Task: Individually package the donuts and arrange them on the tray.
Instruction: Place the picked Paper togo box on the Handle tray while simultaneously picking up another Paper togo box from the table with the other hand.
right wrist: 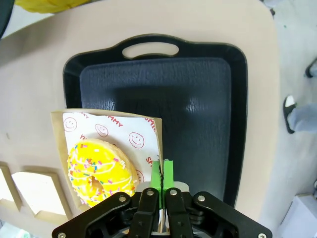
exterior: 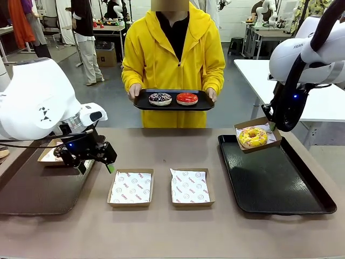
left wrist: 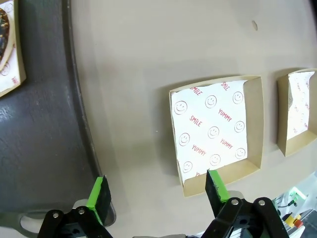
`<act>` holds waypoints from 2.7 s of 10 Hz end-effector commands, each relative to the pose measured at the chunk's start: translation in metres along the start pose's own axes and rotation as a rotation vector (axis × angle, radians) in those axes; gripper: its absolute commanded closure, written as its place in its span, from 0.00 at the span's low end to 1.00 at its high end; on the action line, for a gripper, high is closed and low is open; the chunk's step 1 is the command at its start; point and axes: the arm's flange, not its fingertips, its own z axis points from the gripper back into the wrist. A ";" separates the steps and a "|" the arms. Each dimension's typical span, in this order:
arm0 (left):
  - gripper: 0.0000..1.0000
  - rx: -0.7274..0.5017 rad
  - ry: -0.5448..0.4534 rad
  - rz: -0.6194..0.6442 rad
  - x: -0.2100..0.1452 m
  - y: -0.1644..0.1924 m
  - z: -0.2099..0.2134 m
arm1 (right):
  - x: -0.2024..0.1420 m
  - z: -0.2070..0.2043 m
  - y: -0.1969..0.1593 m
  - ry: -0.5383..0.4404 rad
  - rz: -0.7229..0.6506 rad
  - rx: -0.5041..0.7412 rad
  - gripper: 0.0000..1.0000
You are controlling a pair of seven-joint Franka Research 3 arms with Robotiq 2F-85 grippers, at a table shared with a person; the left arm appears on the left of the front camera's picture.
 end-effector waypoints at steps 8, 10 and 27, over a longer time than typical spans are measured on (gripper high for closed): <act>0.00 0.111 0.022 0.070 0.007 -0.056 -0.033 | 0.018 -0.056 -0.035 0.066 0.022 0.008 0.99; 0.00 0.131 0.010 0.080 0.007 -0.055 -0.036 | 0.024 -0.064 -0.039 0.073 0.028 0.019 0.99; 1.00 0.157 0.037 0.100 0.015 -0.044 -0.060 | 0.047 -0.094 -0.064 0.091 -0.033 0.094 0.00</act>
